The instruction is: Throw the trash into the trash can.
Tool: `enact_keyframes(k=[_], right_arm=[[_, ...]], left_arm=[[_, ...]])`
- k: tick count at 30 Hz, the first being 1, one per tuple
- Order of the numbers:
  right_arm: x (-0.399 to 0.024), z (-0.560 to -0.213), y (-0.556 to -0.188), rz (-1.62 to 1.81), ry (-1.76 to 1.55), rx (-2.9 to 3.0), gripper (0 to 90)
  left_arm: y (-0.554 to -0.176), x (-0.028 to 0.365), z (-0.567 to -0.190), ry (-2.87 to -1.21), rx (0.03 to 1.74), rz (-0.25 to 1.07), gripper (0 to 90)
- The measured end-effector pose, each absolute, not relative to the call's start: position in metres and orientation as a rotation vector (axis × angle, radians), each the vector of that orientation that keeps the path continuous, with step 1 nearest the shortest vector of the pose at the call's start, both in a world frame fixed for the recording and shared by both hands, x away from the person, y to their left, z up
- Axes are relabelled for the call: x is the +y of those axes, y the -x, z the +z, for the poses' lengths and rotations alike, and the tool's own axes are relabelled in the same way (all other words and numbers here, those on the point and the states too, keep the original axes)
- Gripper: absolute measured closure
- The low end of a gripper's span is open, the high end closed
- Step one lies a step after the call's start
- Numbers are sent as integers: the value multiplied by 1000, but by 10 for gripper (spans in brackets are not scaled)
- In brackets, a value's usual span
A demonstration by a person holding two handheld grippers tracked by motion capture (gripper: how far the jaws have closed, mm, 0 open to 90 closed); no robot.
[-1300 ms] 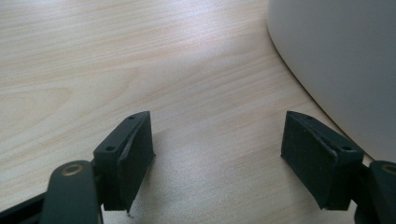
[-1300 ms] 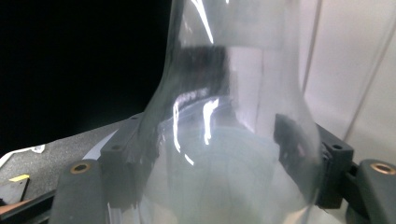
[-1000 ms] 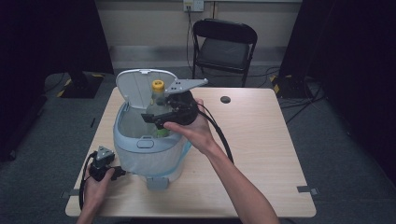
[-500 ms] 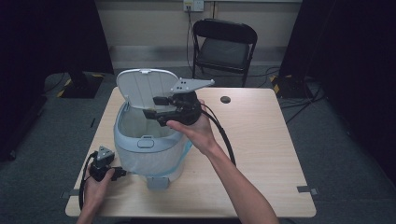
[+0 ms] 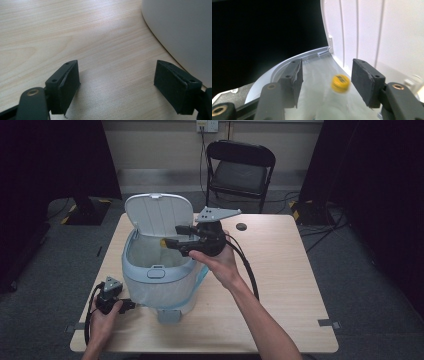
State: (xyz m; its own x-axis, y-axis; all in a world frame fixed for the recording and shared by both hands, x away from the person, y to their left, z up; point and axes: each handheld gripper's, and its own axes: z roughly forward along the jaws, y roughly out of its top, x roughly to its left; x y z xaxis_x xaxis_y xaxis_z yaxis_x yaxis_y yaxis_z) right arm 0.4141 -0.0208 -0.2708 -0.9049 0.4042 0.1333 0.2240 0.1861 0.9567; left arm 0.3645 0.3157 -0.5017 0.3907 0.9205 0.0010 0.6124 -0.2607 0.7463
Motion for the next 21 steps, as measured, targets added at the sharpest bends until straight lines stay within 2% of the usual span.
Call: enact_keyframes(k=[12,21], right_arm=[[-48,-275,-418,1773,-681,2258,409],[-69,-276,-425,1702,-753,2203,330]], left_arm=[[-364,316,-502,-1981,1310,588,198],[-364,316,-502,-1980,1310,588,198]])
